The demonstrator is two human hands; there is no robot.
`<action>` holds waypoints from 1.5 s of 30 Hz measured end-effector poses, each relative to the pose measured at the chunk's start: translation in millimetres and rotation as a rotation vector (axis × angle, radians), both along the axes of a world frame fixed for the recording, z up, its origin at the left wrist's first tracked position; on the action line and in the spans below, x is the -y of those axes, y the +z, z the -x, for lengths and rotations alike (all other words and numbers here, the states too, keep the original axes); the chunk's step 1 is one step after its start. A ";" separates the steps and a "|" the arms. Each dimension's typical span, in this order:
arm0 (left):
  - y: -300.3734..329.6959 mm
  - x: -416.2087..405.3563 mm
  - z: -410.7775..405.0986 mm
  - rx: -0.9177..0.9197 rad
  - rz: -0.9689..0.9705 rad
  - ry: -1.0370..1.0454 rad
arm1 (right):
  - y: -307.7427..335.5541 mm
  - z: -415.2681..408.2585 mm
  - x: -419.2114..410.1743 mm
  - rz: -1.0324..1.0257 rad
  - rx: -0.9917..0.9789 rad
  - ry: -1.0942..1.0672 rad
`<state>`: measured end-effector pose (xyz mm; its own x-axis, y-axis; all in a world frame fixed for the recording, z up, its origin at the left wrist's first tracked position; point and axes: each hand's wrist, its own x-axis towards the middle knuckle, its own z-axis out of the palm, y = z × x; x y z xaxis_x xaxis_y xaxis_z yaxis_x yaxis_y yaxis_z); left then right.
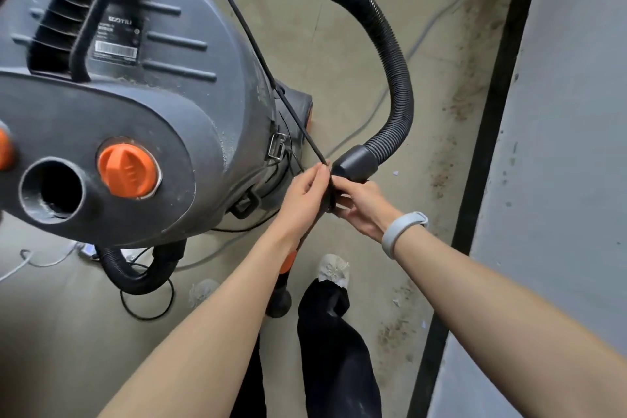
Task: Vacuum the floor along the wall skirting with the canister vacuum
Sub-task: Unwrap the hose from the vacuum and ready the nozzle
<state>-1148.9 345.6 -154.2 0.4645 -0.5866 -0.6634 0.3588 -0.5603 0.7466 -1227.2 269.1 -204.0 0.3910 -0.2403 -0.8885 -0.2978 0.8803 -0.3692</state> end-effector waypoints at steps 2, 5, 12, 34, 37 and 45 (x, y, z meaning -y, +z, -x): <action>4.2 10.2 -1.5 -0.024 -0.008 0.121 | 3.1 4.0 5.3 0.037 -0.007 -0.014; 5.9 17.2 2.5 0.025 -0.048 0.242 | 9.9 6.2 13.0 0.071 0.011 -0.082; 6.2 1.7 -10.3 0.235 -0.227 0.210 | 27.9 -9.0 56.0 0.243 -0.002 -0.316; 158.5 68.2 -76.0 0.631 -0.041 -0.082 | 213.1 -29.4 123.8 1.047 0.066 0.289; 191.6 65.0 -98.6 0.723 0.008 -0.056 | 240.9 -34.5 114.7 1.198 0.071 0.514; 248.7 -22.4 -183.7 0.827 -0.096 0.168 | 309.2 -113.1 58.3 1.521 -0.004 0.967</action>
